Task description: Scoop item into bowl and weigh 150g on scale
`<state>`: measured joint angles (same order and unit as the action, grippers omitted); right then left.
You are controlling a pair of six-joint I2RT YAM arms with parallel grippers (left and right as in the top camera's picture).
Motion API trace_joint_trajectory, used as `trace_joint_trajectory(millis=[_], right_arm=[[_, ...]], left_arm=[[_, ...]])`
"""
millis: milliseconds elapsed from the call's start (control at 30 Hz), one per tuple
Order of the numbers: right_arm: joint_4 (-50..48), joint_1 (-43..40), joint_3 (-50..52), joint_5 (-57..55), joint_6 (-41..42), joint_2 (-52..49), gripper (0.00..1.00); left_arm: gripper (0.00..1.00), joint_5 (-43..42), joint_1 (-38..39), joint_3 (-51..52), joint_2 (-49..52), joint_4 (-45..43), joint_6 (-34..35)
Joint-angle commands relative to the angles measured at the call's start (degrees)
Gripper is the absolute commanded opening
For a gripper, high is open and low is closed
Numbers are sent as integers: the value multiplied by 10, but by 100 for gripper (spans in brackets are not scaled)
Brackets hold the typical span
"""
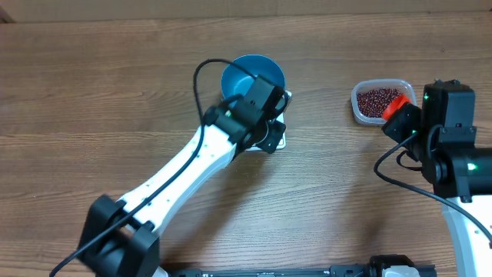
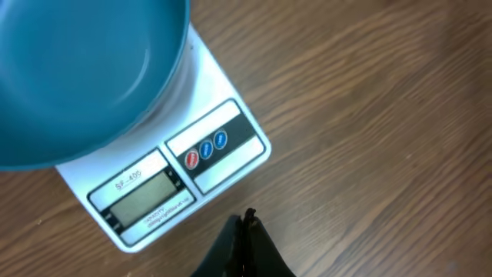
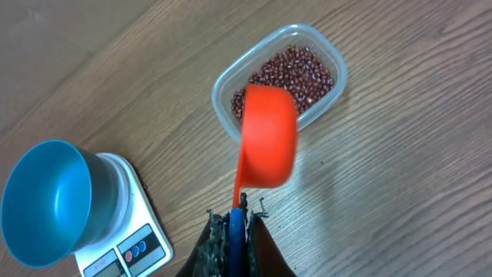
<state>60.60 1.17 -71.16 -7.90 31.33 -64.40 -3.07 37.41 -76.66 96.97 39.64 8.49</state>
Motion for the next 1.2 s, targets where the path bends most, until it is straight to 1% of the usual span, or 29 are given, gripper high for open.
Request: trace_joint_trajectory(millis=[0,100,333,533,900,967,1167], right_arm=[[-5,1,-15,-6,2,-7,4],[-5,1,-15,-6,4,-12,4],[-7,1,-15,-6,4,-14,4],[-7,1,-15,-6,4,-14,4],[-9,1,-15,-6,4,-14,4],[-11,1,-15,-6,4,-14,4],[-16,1,-15,0,4,-14,4]], left_arm=[[4,-7,-2,49,-10,-36,7],[4,24,-2,77,-4,-70,8],[4,97,-2,82,5,-94,33],[4,94,-2,82,34,-117,39],[4,97,-2,82,35,-122,29],[4,97,-2,82,35,-127,18],[5,97,-2,82,39,-148,18]])
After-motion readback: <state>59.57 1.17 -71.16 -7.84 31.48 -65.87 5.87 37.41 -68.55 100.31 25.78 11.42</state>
